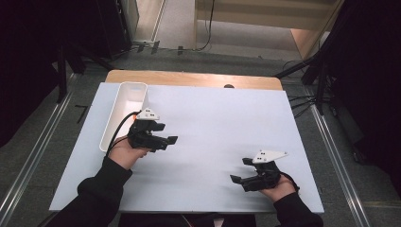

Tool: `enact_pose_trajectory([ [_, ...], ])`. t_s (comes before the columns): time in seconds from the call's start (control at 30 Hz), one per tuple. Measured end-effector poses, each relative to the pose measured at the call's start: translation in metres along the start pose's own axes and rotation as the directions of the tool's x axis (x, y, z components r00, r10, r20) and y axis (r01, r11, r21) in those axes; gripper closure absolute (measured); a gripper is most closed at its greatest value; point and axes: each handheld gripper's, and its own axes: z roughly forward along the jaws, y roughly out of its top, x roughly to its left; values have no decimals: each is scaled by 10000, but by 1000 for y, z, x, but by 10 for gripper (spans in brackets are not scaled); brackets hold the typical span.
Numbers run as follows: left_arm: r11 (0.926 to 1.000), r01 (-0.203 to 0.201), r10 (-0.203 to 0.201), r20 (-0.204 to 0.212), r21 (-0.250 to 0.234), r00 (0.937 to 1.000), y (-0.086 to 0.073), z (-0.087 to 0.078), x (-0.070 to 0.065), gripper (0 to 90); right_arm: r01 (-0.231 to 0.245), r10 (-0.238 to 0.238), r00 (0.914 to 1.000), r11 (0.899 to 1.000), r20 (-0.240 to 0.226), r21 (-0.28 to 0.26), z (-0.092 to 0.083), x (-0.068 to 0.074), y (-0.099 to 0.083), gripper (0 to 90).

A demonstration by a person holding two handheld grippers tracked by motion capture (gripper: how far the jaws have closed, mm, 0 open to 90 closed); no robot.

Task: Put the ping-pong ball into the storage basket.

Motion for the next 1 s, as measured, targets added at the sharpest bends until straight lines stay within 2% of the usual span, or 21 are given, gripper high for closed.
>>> enact_pose_trajectory([
  [0.3,9994,-348,348,-2,-67,9994,-9,-1,-4,282,10,-10,10000,10000,-6,13,0,0,0,146],
  [0.43,9991,-433,434,198,-41,9989,-13,0,-6,245,9,-9,10000,10000,-2,5,0,0,0,146],
  [0.77,9983,-576,574,435,42,9974,-23,4,-10,243,-13,13,10000,10000,5,30,0,0,0,146],
  [1.0,9970,-753,761,642,-147,9950,-31,2,-11,243,16,-16,10000,10000,7,7,0,0,0,146],
])
